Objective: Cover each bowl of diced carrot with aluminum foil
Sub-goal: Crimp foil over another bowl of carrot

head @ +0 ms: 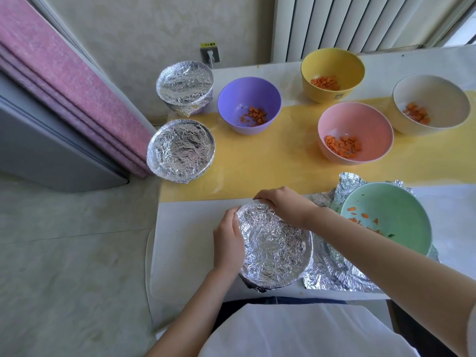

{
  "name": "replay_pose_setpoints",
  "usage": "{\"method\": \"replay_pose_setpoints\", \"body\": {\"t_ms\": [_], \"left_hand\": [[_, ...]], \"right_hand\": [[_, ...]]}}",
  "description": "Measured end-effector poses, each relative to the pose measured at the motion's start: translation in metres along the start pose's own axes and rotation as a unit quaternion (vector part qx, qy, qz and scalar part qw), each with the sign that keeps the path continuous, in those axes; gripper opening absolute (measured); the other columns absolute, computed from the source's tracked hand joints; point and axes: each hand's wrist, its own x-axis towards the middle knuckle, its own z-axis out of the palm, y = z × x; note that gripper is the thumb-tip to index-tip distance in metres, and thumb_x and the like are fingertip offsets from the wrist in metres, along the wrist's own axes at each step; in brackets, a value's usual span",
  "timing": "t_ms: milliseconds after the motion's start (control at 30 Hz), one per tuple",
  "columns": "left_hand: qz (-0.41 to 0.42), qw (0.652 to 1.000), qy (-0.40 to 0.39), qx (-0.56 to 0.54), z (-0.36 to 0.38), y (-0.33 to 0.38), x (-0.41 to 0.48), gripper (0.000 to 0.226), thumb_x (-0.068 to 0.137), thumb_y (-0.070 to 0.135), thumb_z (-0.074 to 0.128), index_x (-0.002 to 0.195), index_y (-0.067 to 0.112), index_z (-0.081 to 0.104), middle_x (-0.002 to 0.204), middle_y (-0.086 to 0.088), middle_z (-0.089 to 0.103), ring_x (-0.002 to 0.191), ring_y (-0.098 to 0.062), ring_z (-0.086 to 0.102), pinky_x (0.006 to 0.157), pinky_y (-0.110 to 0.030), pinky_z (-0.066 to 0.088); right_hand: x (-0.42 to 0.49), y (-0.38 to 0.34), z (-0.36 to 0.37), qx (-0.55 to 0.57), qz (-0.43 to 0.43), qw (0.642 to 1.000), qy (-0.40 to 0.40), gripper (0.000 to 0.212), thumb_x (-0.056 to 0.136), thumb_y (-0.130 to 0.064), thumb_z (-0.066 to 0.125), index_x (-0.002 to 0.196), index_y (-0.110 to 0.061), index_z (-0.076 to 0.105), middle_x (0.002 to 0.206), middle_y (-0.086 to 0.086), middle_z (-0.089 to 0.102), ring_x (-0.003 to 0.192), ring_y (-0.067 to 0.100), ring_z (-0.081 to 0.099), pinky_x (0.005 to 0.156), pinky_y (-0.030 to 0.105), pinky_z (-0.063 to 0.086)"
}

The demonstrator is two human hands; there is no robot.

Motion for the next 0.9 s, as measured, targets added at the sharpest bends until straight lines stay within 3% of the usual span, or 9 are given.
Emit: {"method": "replay_pose_setpoints", "body": {"t_ms": [100, 200, 333, 533, 633, 767, 900], "left_hand": [[0.015, 0.999, 0.025, 0.017, 0.001, -0.001, -0.002, 0.029, 0.098, 0.005, 0.037, 0.115, 0.006, 0.060, 0.092, -0.011, 0.066, 0.076, -0.020, 0.052, 0.061, -0.019, 0.028], [0.018, 0.999, 0.040, 0.021, 0.001, -0.001, -0.003, 0.028, 0.097, 0.005, 0.038, 0.113, 0.007, 0.061, 0.087, -0.010, 0.066, 0.075, -0.026, 0.056, 0.060, -0.020, 0.027], [0.035, 0.998, 0.045, 0.036, 0.002, 0.003, -0.003, 0.027, 0.096, 0.003, 0.040, 0.113, 0.007, 0.061, 0.091, -0.011, 0.068, 0.080, -0.031, 0.059, 0.061, -0.019, 0.025], [0.023, 0.999, 0.032, 0.018, 0.002, 0.006, -0.004, 0.011, 0.098, 0.008, 0.040, 0.100, 0.003, 0.049, 0.078, -0.006, 0.058, 0.067, -0.029, 0.052, 0.054, -0.028, 0.022], [0.026, 0.999, 0.035, 0.029, 0.001, 0.006, -0.004, 0.011, 0.098, 0.008, 0.040, 0.100, 0.002, 0.049, 0.080, -0.010, 0.060, 0.064, -0.025, 0.048, 0.053, -0.028, 0.021], [0.039, 0.998, 0.026, 0.041, 0.001, 0.008, -0.003, 0.013, 0.098, 0.010, 0.039, 0.101, 0.002, 0.050, 0.081, -0.010, 0.062, 0.067, -0.032, 0.054, 0.053, -0.027, 0.020], [0.053, 0.997, 0.020, 0.053, 0.001, 0.009, -0.002, 0.012, 0.098, 0.009, 0.040, 0.099, 0.002, 0.049, 0.074, -0.006, 0.056, 0.059, -0.026, 0.047, 0.052, -0.027, 0.018]], "right_hand": [[0.001, -0.001, 0.003, -0.033, 0.001, 0.999, 0.001, 0.030, 0.096, -0.001, 0.042, 0.120, -0.009, 0.058, 0.107, 0.010, 0.068, 0.087, 0.025, 0.065, 0.073, 0.026, 0.047], [0.002, -0.006, 0.003, -0.086, 0.009, 0.996, -0.011, 0.041, 0.089, 0.007, 0.038, 0.123, -0.011, 0.053, 0.107, 0.008, 0.066, 0.082, 0.025, 0.062, 0.066, 0.031, 0.048], [-0.001, -0.018, 0.001, -0.122, -0.020, 0.992, -0.026, 0.047, 0.089, 0.008, 0.037, 0.131, -0.011, 0.046, 0.120, 0.006, 0.059, 0.096, 0.020, 0.059, 0.066, 0.022, 0.043], [0.001, -0.025, -0.001, -0.118, -0.031, 0.992, -0.035, 0.047, 0.090, 0.010, 0.036, 0.131, -0.009, 0.048, 0.122, 0.008, 0.060, 0.099, 0.025, 0.061, 0.081, 0.033, 0.052], [-0.001, -0.026, 0.002, -0.152, -0.033, 0.988, -0.023, 0.045, 0.090, 0.007, 0.036, 0.130, -0.010, 0.047, 0.119, 0.007, 0.060, 0.098, 0.023, 0.060, 0.076, 0.029, 0.049], [0.001, -0.030, 0.009, -0.173, -0.064, 0.983, -0.023, 0.043, 0.088, 0.006, 0.037, 0.126, -0.010, 0.048, 0.115, 0.005, 0.060, 0.100, 0.020, 0.055, 0.082, 0.028, 0.046], [0.004, -0.029, 0.006, -0.169, -0.049, 0.984, -0.032, 0.043, 0.090, 0.006, 0.037, 0.128, -0.011, 0.048, 0.111, 0.007, 0.061, 0.094, 0.024, 0.059, 0.069, 0.030, 0.043]]}}
